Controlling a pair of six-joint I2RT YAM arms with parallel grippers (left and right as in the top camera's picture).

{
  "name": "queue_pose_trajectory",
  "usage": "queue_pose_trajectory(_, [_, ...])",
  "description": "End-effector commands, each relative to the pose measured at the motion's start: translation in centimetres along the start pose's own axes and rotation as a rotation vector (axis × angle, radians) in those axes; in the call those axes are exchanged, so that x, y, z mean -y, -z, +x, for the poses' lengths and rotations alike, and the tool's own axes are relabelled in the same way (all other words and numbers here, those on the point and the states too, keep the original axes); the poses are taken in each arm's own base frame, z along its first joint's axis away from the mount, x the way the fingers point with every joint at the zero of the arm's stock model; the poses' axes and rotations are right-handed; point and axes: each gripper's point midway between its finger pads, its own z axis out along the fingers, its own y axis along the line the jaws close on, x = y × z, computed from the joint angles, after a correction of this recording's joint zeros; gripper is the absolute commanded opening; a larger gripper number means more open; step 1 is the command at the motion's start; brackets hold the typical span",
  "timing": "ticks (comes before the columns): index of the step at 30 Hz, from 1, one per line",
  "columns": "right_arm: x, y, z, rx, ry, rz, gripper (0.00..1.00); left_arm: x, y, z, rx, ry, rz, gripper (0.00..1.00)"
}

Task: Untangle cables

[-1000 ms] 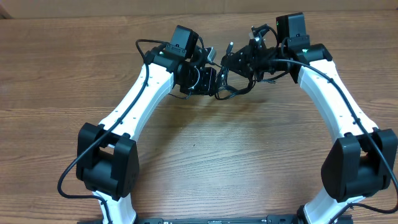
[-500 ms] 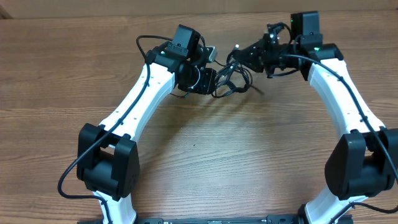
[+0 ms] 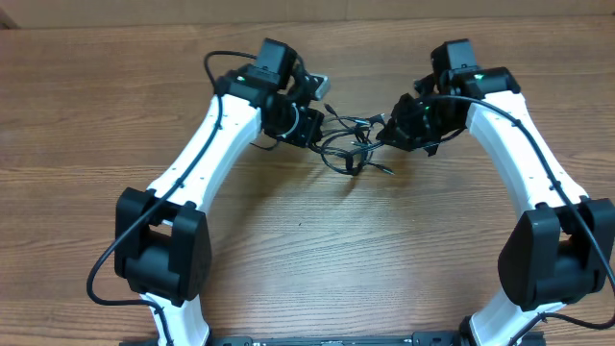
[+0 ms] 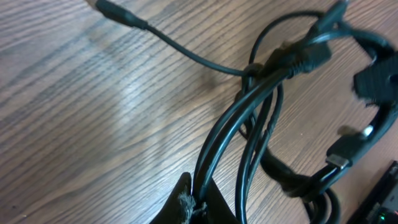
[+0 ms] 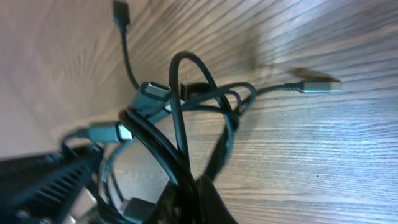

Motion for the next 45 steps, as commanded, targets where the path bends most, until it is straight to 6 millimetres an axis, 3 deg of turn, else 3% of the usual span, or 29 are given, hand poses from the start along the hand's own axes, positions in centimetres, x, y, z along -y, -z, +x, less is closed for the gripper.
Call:
queue_pose_trajectory(1, [0.9,1.3,-1.1,0.085,0.08,0.087,0.08,-2.7,2.3,-0.1,0.037,-0.018,-0.01,0.04])
queue_pose_trajectory(4, [0.4,0.9,-0.5,0.075,0.1,0.087,0.21,-0.7,3.8,-0.6,0.082,-0.081,0.074,0.04])
queue_pose_trajectory(5, [-0.2,0.7,-0.2,0.061,0.14,0.066,0.34,0.2,4.4,-0.8,0.101,-0.109,0.108,0.04])
queue_pose_trajectory(14, [-2.4,0.6,0.2,0.033,0.191,-0.047,0.55,0.2,4.7,-0.9,0.105,-0.1,0.101,0.04])
queue_pose_trajectory(20, [-3.0,-0.5,1.1,0.005,0.156,-0.039,0.55,-1.7,3.9,-0.5,0.077,0.098,0.01,0.04])
queue_pose_trajectory(27, [-4.4,-2.1,1.9,-0.008,0.201,-0.047,0.55,-1.6,2.7,0.0,0.041,0.251,0.019,0.04])
queue_pose_trajectory(37, [-4.3,-2.1,1.8,-0.003,0.206,-0.038,0.54,0.1,1.9,0.2,0.02,0.247,0.032,0.04])
queue_pose_trajectory(41, [-4.2,-2.1,1.8,-0.004,0.205,-0.037,0.54,-1.3,1.8,0.6,0.019,0.417,-0.064,0.04])
queue_pose_trajectory(45, [-4.2,-2.1,1.9,-0.006,0.205,-0.036,0.54,-1.4,1.8,0.6,0.019,0.428,-0.064,0.04])
